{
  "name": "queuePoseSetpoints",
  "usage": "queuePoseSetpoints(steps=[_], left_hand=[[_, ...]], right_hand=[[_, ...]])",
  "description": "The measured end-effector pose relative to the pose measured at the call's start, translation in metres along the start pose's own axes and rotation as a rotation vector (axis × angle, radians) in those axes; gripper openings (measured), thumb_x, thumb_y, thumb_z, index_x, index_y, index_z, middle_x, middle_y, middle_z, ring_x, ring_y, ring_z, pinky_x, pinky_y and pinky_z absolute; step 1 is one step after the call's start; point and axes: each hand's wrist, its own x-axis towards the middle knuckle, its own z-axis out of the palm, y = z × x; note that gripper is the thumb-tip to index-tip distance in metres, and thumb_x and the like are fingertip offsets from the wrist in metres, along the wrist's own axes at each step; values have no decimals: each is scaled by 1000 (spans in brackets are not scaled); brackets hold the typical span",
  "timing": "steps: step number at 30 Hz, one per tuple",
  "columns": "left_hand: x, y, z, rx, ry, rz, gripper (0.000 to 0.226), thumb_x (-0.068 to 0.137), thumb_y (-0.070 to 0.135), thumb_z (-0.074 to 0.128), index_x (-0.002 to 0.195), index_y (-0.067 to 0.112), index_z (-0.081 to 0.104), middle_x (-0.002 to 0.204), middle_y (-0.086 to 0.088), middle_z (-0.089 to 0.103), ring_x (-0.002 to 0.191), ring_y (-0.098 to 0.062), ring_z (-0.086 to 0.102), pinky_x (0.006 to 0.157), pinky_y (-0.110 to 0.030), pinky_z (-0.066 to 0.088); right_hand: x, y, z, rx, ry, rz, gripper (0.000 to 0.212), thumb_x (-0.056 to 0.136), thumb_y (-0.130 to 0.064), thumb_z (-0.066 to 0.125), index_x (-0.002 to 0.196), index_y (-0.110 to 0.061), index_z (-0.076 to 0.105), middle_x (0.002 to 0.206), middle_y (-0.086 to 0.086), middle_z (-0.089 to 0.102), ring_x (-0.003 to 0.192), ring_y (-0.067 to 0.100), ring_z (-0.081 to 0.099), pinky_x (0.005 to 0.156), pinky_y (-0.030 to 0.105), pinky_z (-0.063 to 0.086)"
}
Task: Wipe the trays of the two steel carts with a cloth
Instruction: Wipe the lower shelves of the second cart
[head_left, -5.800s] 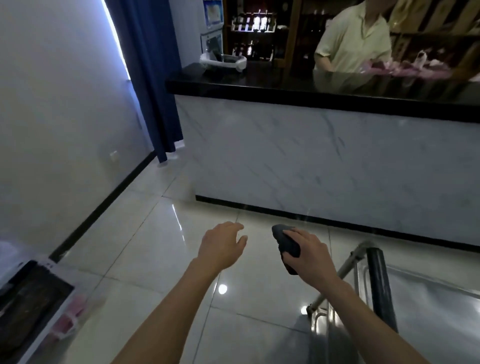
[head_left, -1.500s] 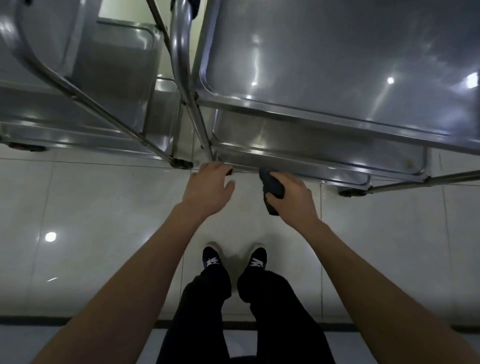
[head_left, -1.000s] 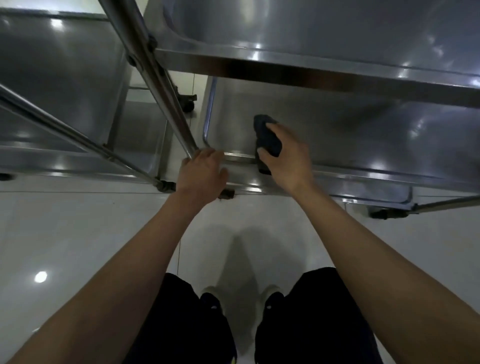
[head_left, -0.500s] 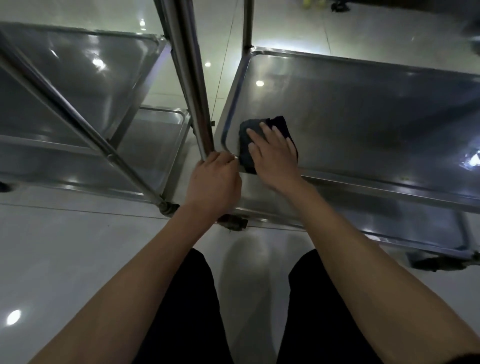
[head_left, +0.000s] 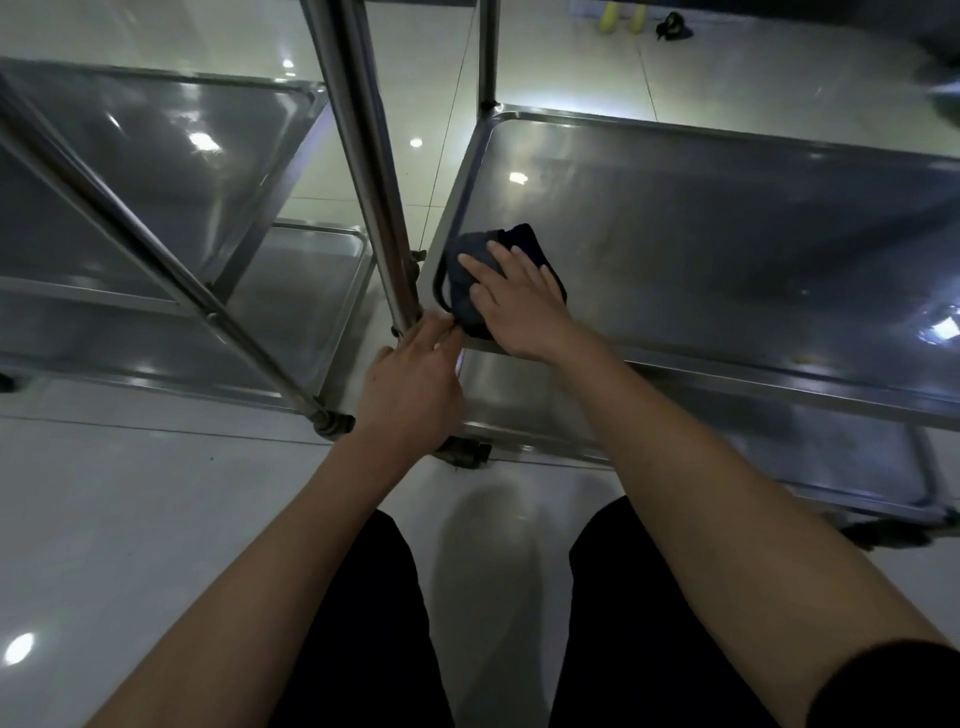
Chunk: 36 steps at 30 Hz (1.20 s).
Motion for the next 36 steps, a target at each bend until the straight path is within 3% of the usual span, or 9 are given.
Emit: queuePoseSetpoints(steps=[3,7,13,19,25,33,36], left_hand=[[1,3,1,-12,21,-30,44,93,14,50,137,13,54,145,0,49,139,-21,43,94,-44,46],[14,21,2,24,53,-49,33,95,26,53,122,12,63,131,-5,58,128,-26,48,101,-45,40],[45,95,12,14,41,162,31,96,30,45,116,19,67,124,-1,62,116,-23,55,96,-44,39],[63,169,19,-2,-36,291,34,98,33,44,124,23,63,128,0,58,122,-23,49,99,-45,39],[61,221,22,-19,-128,322,30,98,33,42,103,16,66,106,-4,60,102,-27,55,89,-47,48],[55,216,41,-85,-81,375,38,95,39,48,128,25,60,127,4,59,114,-23,54,99,-43,42],[57,191,36,-181,-39,358,35,95,37,54,127,25,62,129,6,59,121,-21,52,103,-45,39]], right_hand=[[-13,20,-3,13,43,41,51,104,-44,15,154,-46,15,167,-9,2,153,16,-3,120,43,-5],[-34,57,-12,0,60,118,49,104,-45,14,153,-49,12,167,-11,-2,152,15,-5,120,42,-6],[-76,117,-36,-35,101,205,49,106,-43,16,154,-48,12,167,-10,-1,153,16,-3,121,43,-2],[-134,187,-68,-14,132,376,48,106,-44,17,154,-48,13,167,-8,1,153,18,-1,121,44,0],[-181,244,-97,-16,192,535,49,107,-42,19,155,-45,16,167,-6,4,153,21,2,121,47,5],[-192,255,-102,-24,222,583,51,105,-42,18,156,-44,14,167,-7,1,153,19,-1,122,48,3],[-187,247,-99,13,198,574,56,101,-40,15,157,-43,10,167,-8,-5,153,17,-7,122,46,-2]])
